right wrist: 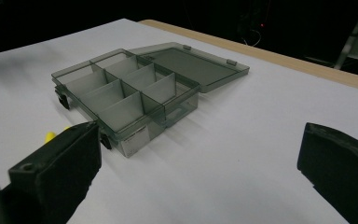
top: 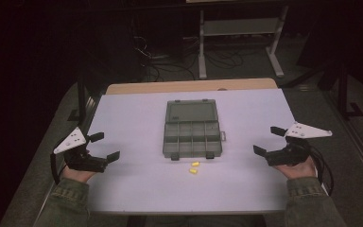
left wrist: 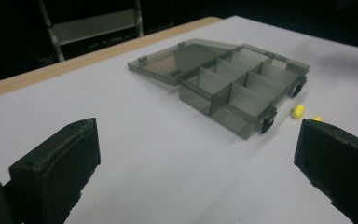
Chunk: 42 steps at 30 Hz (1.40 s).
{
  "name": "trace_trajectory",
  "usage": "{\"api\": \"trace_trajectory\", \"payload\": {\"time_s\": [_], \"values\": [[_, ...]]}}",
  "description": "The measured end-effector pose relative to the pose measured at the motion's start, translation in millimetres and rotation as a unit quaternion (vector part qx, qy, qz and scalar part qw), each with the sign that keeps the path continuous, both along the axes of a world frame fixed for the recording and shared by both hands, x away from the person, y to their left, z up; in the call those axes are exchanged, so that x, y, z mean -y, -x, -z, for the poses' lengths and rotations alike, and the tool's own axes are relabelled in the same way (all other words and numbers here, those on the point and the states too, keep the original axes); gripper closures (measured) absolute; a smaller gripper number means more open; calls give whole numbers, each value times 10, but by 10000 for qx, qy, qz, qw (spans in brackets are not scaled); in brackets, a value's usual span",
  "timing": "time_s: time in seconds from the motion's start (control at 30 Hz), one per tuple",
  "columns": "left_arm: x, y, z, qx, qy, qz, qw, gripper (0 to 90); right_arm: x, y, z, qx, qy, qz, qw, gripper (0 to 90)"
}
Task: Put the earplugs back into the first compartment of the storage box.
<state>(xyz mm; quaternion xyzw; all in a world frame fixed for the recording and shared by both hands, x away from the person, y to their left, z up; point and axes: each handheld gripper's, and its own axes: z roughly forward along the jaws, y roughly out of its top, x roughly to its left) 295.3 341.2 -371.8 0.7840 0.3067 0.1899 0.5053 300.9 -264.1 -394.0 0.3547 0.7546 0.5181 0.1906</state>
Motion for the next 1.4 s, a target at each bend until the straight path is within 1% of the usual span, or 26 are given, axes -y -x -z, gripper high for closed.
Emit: {"api": "trace_trajectory", "payload": {"time_s": [0.03,0.13,0.2,0.23,0.27,0.4,0.43,0.47,0.5,0.53,0.63,0.67,0.7,0.73,0.77,0.9,0.93,0.97,1.0,1.13,1.17,1.2,1.23,1.27,1.3,1.4], "values": [[17,-3,-12,-8,-66,27,10000,2,-1,1,0,-10,2,6,10000,0],[49,-9,-41,-24,-118,97,9999,2,-1,2,0,-14,3,5,10000,0],[112,-25,-79,-152,-118,254,9995,2,-2,5,-4,1,10,5,10000,0],[112,-25,-79,-152,-118,254,9995,2,-2,5,-4,1,10,5,10000,0],[177,-26,-108,-165,-129,374,9991,2,-4,5,-2,-17,30,1,10000,0],[306,-38,-154,-133,-212,559,9981,2,-12,5,4,-38,69,-28,10000,0],[306,-38,-154,-133,-212,559,9981,2,-15,6,4,-41,81,-33,10000,0],[369,-49,-172,-123,-283,622,9976,2,-18,6,5,-41,88,-43,9999,0],[369,-49,-172,-123,-283,622,9976,2,-18,6,5,-41,88,-43,9999,0],[424,-66,-185,-129,-342,691,9969,2,-21,7,6,-44,110,-48,9999,0],[478,-78,-194,-142,-378,753,9963,2,-25,10,6,-43,120,-55,9999,0],[537,-88,-207,-153,-476,831,9953,2,-25,12,5,-46,125,-56,9999,0],[537,-88,-207,-153,-476,831,9953,2,-25,14,4,-49,123,-62,9999,0],[594,-94,-228,-139,-620,905,9939,2,-25,14,4,-46,118,-67,9999,0],[627,-99,-241,-135,-693,960,9929,2,-26,15,4,-47,119,-67,9999,0],[769,-122,-279,-178,-883,1168,9891,2,-30,21,3,-47,127,-78,9999,0],[803,-126,-282,-182,-892,1211,9885,2,-31,21,3,-48,126,-83,9999,0],[803,-126,-282,-182,-892,1211,9885,2,-31,21,3,-48,126,-83,9999,0],[868,-139,-285,-195,-909,1298,9872,2,-33,21,4,-47,135,-92,9999,0],[994,-158,-274,-216,-993,1446,9843,2,-36,23,5,-51,148,-110,9998,0],[994,-158,-274,-216,-993,1446,9843,2,-36,23,5,-51,148,-110,9998,0],[1069,-166,-269,-229,-1014,1537,9826,2,-39,24,5,-56,162,-115,9998,0],[1069,-166,-269,-229,-1014,1537,9826,2,-41,24,6,-57,163,-120,9998,0],[1101,-169,-268,-241,-1034,1569,9819,2,-41,24,6,-57,163,-120,9998,0],[1152,-175,-264,-244,-1073,1648,9802,2,-43,25,7,-61,166,-127,9998,0],[1235,-183,-249,-276,-1117,1739,9780,2,-48,23,9,-45,174,-166,9997,0]]}}
